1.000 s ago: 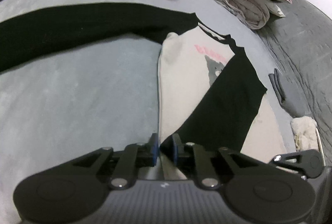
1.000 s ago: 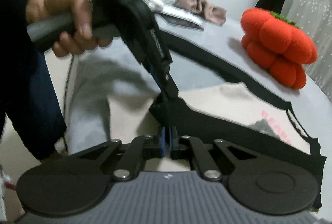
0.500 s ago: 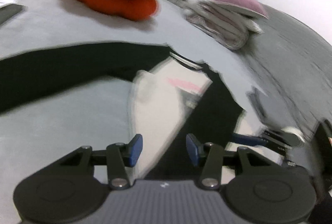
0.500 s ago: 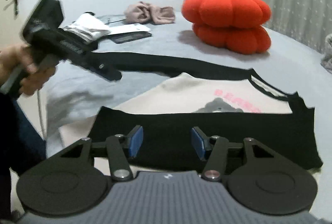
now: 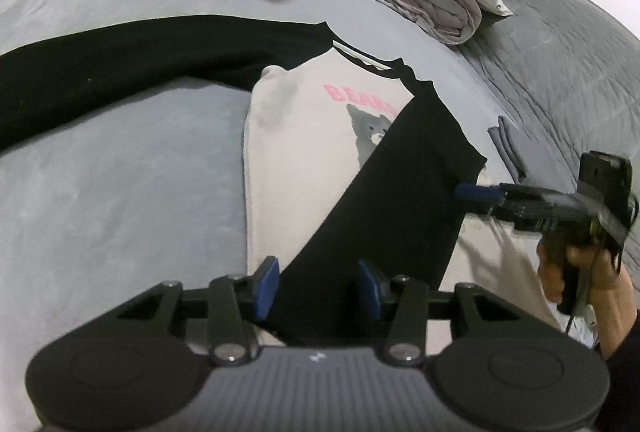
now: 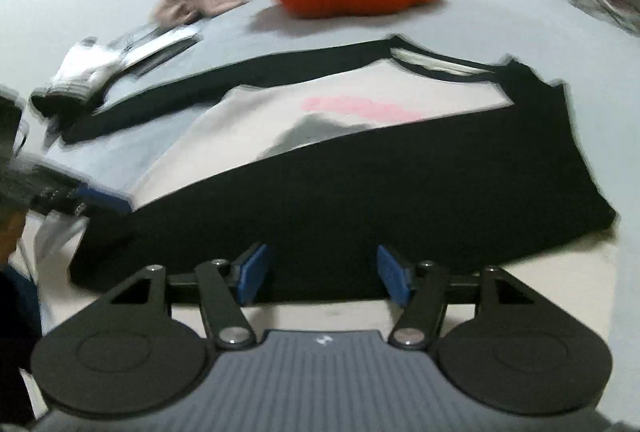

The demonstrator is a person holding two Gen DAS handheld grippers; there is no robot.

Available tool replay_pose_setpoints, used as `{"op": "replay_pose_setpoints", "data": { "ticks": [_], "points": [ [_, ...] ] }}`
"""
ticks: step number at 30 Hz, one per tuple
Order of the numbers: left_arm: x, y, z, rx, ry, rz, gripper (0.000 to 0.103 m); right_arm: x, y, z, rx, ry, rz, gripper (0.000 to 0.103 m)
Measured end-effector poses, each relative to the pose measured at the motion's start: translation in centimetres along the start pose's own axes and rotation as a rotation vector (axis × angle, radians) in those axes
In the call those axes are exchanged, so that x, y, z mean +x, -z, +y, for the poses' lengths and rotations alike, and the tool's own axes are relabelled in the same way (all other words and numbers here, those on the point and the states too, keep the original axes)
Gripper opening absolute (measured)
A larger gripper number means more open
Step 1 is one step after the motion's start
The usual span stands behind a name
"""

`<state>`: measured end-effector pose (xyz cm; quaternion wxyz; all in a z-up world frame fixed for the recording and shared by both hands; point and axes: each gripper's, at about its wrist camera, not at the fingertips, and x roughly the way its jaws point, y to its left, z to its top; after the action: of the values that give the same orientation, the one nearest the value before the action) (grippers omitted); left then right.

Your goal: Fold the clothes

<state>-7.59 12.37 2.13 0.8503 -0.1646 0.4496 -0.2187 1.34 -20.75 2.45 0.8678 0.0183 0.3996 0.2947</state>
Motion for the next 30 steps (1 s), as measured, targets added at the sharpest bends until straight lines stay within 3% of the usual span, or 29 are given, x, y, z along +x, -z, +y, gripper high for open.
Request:
{"op": "replay_pose_setpoints", "data": {
  "ticks": [2, 8, 12, 14, 16, 18, 19, 22, 25, 27, 28, 30],
  "points": [
    [-0.3, -0.1, 0.2, -0.008, 0.002, 0.0, 0.045, -1.5, -0.6, -1.8, 0.079, 0.04, -0.065, 0.063],
    [-1.2, -1.3, 1.2, -0.057, 0.037, -0.034, 0.048, -5.2, -1.3, -7.8, 0.164, 0.338, -0.18, 0.065],
    [-1.0, -2.3, 1.0, -0.038, 0.034, -0.05, 0.048, -5.0, -1.4, -10.6, 0.184, 0.319, -0.212, 0.062],
    [-0.4, -2.5, 0.6, -0.03, 0.039, -0.037, 0.048, -3.8, -1.4, -10.7, 0.141, 0.284, -0.167, 0.054],
    [0.3, -2.7, 0.3, -0.017, 0.033, -0.022, 0.048, -2.5, -1.5, -10.9, 0.089, 0.297, -0.097, 0.026],
    [0.7, -2.9, 0.1, -0.011, 0.029, -0.012, 0.048, -2.2, -1.4, -11.3, 0.072, 0.342, -0.089, 0.005],
    [0.9, -3.0, -0.1, -0.009, 0.027, -0.008, 0.048, -2.6, -1.4, -11.8, 0.106, 0.332, -0.106, 0.003],
    [1.5, -3.1, -0.2, -0.006, 0.018, 0.003, 0.048, -4.0, -1.4, -12.9, 0.18, 0.346, -0.156, 0.0],
    [1.9, -3.2, -0.3, -0.004, 0.008, 0.015, 0.048, -3.1, -1.2, -13.2, 0.183, 0.411, -0.116, 0.0],
    [1.8, -3.3, -0.3, -0.007, 0.013, 0.011, 0.048, -2.8, -1.0, -13.5, 0.195, 0.388, -0.119, 0.0],
    [1.7, -3.4, -0.3, -0.009, 0.016, 0.009, 0.048, -3.0, -1.2, -13.6, 0.202, 0.371, -0.132, 0.003],
    [1.6, -3.5, -0.1, -0.01, 0.018, 0.001, 0.049, -3.7, -1.9, -13.3, 0.189, 0.361, -0.187, 0.022]
  ]
}}
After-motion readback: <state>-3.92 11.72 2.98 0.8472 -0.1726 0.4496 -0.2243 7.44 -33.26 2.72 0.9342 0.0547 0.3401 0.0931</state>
